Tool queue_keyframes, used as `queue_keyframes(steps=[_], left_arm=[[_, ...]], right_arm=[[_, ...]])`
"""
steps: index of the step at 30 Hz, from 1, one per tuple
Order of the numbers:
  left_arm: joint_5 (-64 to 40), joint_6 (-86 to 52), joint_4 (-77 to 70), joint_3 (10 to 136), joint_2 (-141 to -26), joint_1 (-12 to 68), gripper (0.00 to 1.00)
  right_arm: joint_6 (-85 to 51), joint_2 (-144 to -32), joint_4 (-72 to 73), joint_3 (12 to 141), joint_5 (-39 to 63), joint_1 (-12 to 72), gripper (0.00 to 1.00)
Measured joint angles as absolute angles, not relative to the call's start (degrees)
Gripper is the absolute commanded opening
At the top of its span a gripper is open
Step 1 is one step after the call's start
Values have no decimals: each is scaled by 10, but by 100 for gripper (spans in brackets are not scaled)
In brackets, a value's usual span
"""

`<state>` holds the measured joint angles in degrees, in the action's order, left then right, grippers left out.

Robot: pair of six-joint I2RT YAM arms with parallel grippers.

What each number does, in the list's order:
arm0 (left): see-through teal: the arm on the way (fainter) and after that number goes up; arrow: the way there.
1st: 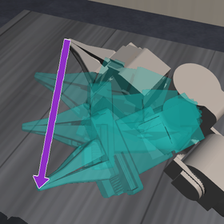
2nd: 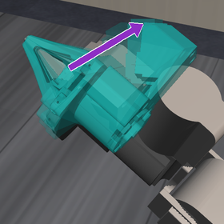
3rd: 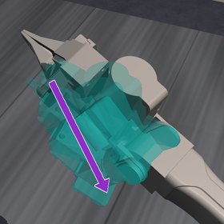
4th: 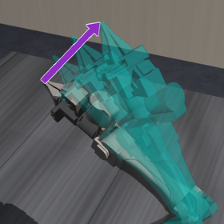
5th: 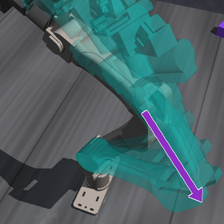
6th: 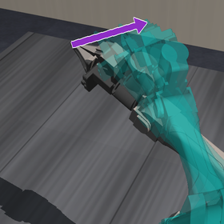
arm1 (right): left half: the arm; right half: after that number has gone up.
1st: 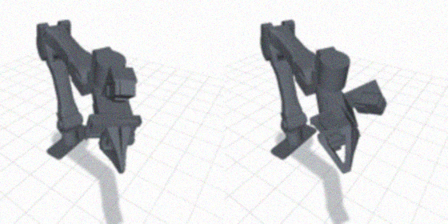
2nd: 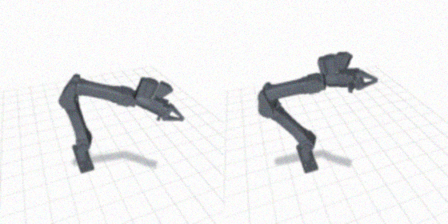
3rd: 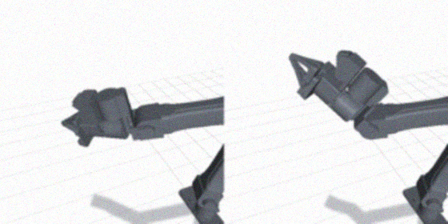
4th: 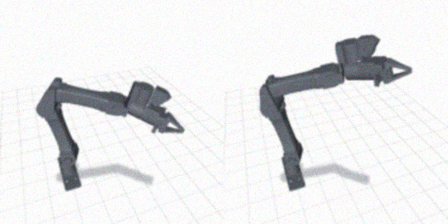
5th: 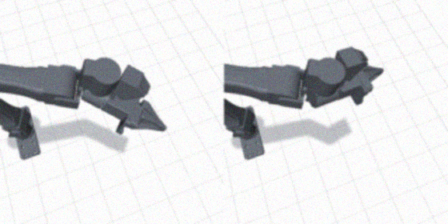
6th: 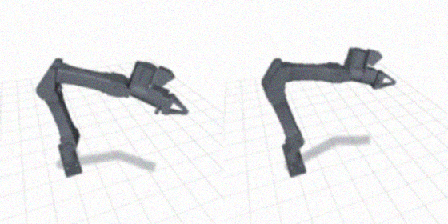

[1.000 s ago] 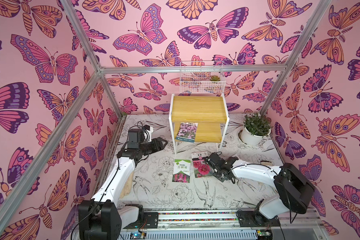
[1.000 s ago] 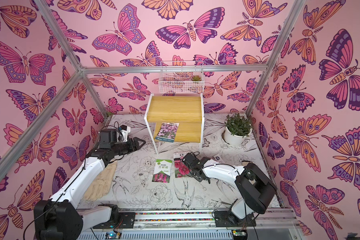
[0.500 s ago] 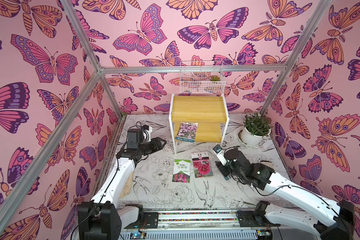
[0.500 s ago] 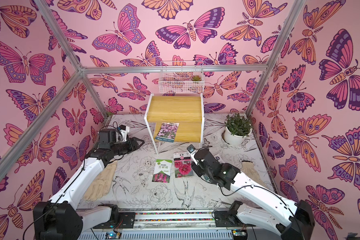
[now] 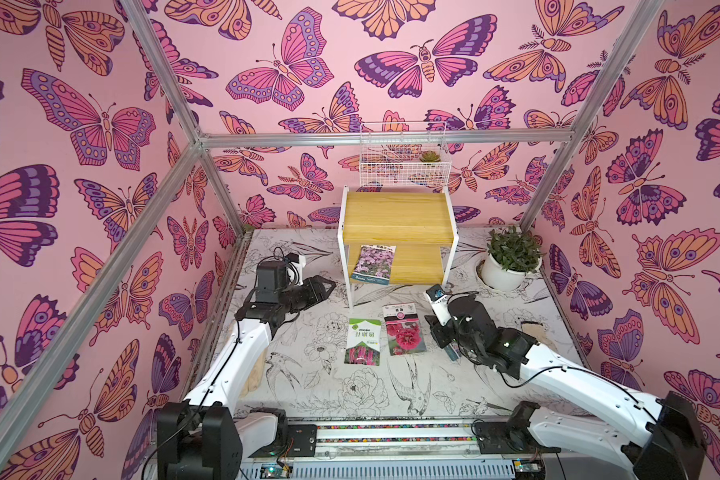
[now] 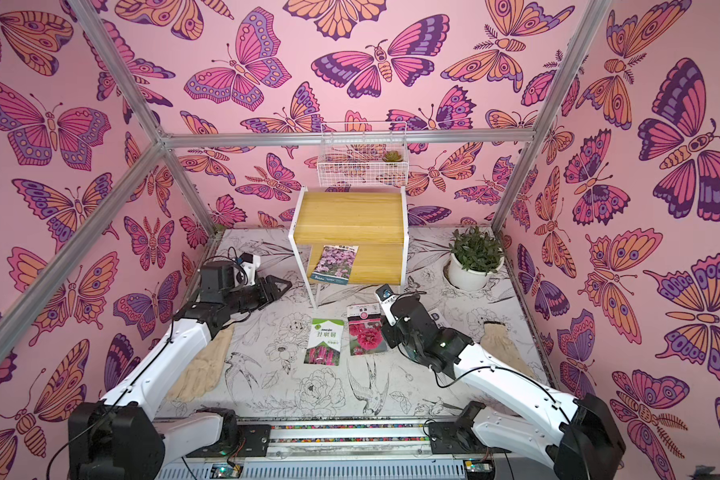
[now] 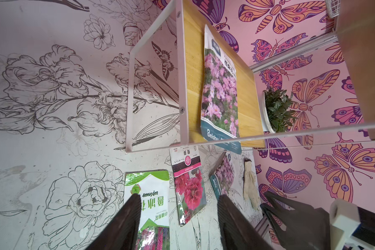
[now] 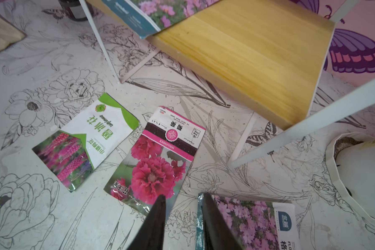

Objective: Take the seed bag off the shelf
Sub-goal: Place the seed packet at the center of the board, then pick up the seed packet from the shelf.

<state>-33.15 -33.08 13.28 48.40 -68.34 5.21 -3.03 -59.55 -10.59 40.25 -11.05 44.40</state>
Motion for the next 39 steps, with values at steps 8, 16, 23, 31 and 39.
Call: queue_keyframes(steps=[8, 16, 23, 31, 39], left_arm=[[-324, -333, 129, 481, -679, 53, 62], [-318, -330, 136, 481, -669, 46, 64], [-315, -317, 151, 481, -648, 29, 65], [-317, -315, 154, 481, -648, 20, 65], [-320, -315, 155, 481, -644, 14, 65]], right_arm=[[6, -661, 16, 394, -18, 444, 70], [126, -796, 59, 509, -7, 477, 72], [235, -868, 79, 577, -69, 517, 72], [313, -956, 111, 619, -157, 520, 71], [352, -986, 114, 654, -191, 519, 70]])
